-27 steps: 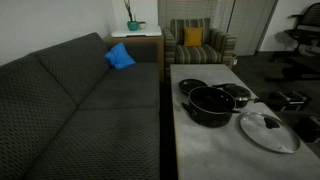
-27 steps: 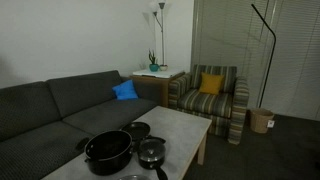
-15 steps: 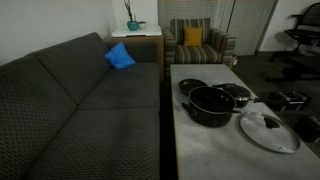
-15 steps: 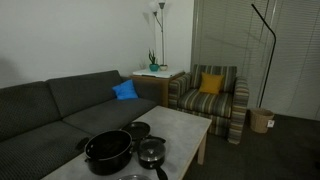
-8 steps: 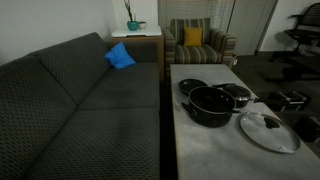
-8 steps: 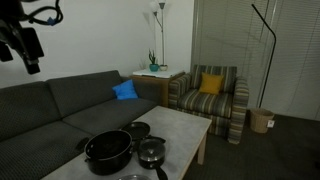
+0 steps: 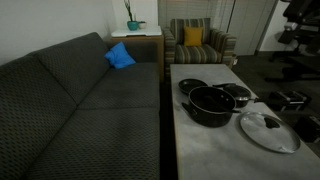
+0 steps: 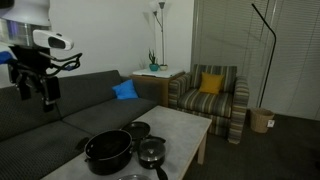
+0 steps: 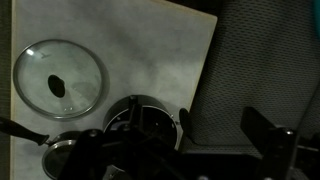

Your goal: Use the big spoon to stir the contents of the big pot

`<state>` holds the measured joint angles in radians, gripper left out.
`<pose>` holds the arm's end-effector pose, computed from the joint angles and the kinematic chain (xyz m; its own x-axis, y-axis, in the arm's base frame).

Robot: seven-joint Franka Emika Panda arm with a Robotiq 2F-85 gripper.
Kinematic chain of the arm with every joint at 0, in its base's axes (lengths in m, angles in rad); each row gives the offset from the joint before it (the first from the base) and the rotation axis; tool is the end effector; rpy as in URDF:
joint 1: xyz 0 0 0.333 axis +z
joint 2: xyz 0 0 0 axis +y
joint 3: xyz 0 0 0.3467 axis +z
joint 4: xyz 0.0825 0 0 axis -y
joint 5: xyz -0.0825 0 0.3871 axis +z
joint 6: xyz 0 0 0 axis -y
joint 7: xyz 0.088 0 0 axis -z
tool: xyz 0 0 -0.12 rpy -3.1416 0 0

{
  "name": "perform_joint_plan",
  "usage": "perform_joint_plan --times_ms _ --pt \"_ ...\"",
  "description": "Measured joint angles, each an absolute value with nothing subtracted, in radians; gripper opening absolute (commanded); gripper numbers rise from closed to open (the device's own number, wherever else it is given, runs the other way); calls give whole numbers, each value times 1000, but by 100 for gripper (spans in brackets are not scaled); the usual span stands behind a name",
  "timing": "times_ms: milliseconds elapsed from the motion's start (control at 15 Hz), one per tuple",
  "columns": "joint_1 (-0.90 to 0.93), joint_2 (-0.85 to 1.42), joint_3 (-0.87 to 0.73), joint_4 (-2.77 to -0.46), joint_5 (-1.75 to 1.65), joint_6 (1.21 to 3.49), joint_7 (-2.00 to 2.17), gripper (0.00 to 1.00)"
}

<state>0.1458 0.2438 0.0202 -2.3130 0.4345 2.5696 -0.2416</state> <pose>0.5283 0.0847 0.2530 0.9989 0.0382 0.0256 0.0432 -0.9704 -0.2376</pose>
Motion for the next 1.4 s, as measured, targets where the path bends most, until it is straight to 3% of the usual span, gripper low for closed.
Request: perform_joint_plan --times_ms 400,800,1133,1400 --pt "136 205 44 -2326 395 2597 -238 100" --pt "100 221 196 -2350 480 2862 -399 100" --pt "-1 386 268 -2209 629 2896 -670 100" --pt "-39 579 232 -2059 471 2827 -668 100"
